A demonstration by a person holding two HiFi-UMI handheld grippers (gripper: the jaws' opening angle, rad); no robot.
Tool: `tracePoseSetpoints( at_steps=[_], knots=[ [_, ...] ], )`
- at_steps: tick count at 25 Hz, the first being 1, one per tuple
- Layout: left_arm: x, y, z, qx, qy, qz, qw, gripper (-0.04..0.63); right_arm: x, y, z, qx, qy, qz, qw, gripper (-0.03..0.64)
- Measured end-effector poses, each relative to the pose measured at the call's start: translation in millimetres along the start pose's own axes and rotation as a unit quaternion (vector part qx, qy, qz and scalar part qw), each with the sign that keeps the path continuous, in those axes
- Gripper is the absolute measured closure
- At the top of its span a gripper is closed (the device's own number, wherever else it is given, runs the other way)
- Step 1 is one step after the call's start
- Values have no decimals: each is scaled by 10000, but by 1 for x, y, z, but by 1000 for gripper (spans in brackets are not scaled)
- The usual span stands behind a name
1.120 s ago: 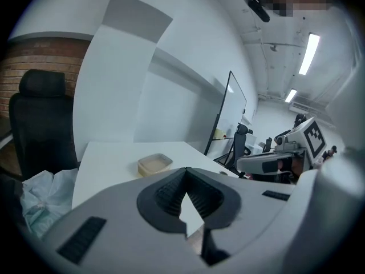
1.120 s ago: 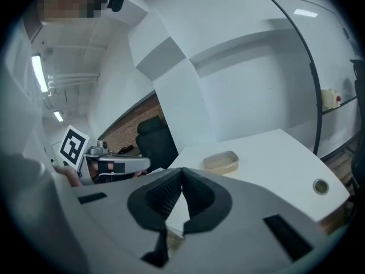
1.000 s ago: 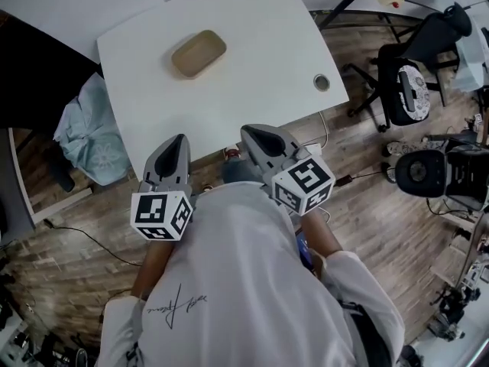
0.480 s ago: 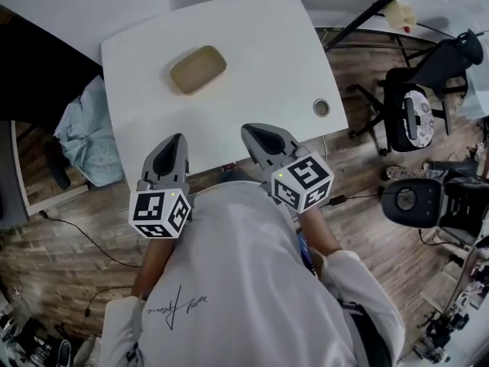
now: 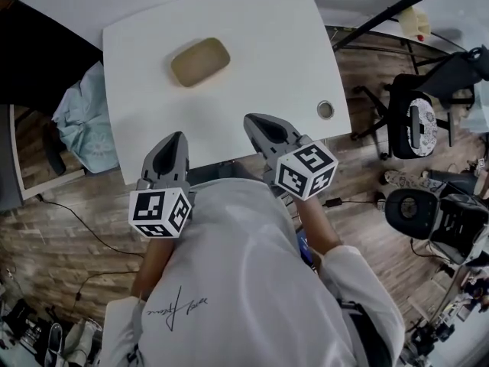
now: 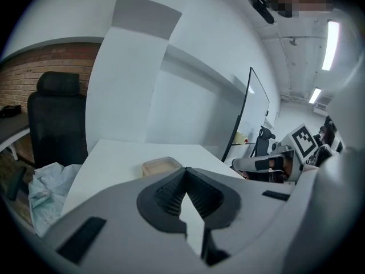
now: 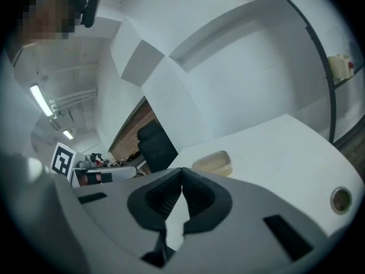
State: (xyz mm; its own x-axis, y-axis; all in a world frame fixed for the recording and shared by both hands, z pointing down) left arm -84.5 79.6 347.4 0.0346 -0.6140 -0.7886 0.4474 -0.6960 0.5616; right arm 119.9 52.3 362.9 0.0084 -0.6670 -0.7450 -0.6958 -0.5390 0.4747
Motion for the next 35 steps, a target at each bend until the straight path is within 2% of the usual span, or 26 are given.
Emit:
tracePoseSetpoints(
  at_steps=[7, 13, 25, 35],
  knots=[
    [2, 7, 6, -26, -104, 5, 9999, 588, 1, 15, -15, 176, 401, 43, 9990, 606],
    [11, 15, 15, -45, -136, -28, 9999, 588, 6, 26, -30, 131, 549, 142, 9983, 606],
    [39, 41, 37, -75, -19, -55, 10000, 588, 20, 59, -67, 110, 931, 302, 9951, 604],
    [38, 56, 54, -88, -262, 17, 9996, 588, 15, 83, -88, 109, 1162, 592, 9914, 604]
  ],
)
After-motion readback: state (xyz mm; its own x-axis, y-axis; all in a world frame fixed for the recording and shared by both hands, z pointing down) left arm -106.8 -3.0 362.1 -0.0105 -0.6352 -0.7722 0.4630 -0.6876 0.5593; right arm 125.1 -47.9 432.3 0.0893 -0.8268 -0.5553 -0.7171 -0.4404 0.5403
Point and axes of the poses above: the fingertips, and each gripper's own axes: y forward along the fingers, z to its left, x out of its top, the point moved 6 cm from there along -y, backward along the fingers, and after that the axes turned 10 degrees about z, right-handed, at the moved point
